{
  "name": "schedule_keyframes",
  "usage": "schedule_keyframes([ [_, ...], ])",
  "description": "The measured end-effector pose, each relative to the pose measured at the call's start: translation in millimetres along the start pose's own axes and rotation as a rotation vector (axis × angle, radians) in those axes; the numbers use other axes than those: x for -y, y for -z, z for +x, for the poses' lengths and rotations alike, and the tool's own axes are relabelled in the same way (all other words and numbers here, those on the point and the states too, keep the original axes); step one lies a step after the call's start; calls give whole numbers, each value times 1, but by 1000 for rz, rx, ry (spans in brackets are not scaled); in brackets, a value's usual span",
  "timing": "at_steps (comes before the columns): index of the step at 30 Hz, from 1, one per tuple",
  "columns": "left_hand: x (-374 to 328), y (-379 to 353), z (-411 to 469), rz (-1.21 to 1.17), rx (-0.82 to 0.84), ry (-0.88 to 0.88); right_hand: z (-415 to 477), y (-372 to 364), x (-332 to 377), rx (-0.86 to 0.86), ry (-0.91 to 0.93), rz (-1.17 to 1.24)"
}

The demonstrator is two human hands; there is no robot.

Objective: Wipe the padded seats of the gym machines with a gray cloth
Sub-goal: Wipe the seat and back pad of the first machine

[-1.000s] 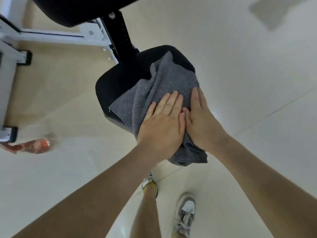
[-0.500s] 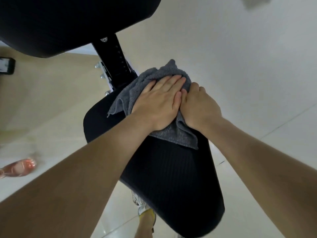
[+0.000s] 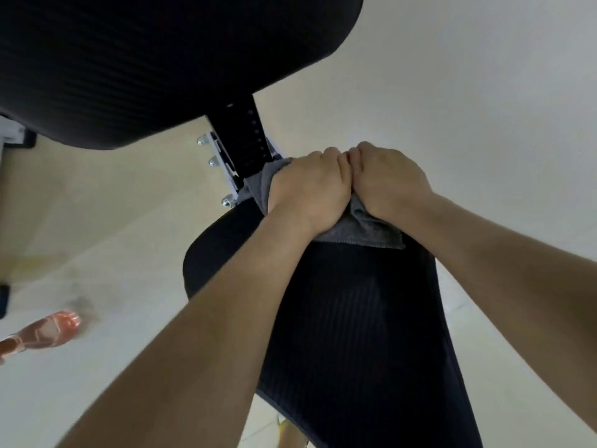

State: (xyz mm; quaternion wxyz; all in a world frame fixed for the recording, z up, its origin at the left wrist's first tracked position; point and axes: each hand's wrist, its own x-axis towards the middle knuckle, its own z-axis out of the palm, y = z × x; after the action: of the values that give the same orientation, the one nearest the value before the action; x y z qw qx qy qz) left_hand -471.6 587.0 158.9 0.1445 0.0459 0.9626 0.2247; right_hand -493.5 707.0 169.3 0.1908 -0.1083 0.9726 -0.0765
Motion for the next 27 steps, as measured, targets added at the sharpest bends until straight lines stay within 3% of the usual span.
schedule_keyframes([
  [2, 16, -4, -31, -35, -92, 4, -1, -4, 19, -13, 74, -65],
  [7, 61, 6, -95, 12, -84, 179, -7, -10, 94, 83, 163, -146],
  [11, 98, 20, -137, -253, -34, 503, -21, -33, 158, 161, 360, -92],
  [15, 95, 19, -140, -361, -19, 605, -24, -41, 159, 67, 404, -67],
  [18, 84, 17, -129, -155, -153, 461, -26, -36, 132, -36, 464, -93],
  [22, 52, 13, -90, 78, -103, 351, -7, -17, 81, -63, 462, -200],
  [24, 34, 8, -65, 71, -108, 272, 6, -10, 50, -71, 387, -231],
  [27, 23, 2, -39, 37, -104, 166, 20, -9, 24, 9, 133, -183],
])
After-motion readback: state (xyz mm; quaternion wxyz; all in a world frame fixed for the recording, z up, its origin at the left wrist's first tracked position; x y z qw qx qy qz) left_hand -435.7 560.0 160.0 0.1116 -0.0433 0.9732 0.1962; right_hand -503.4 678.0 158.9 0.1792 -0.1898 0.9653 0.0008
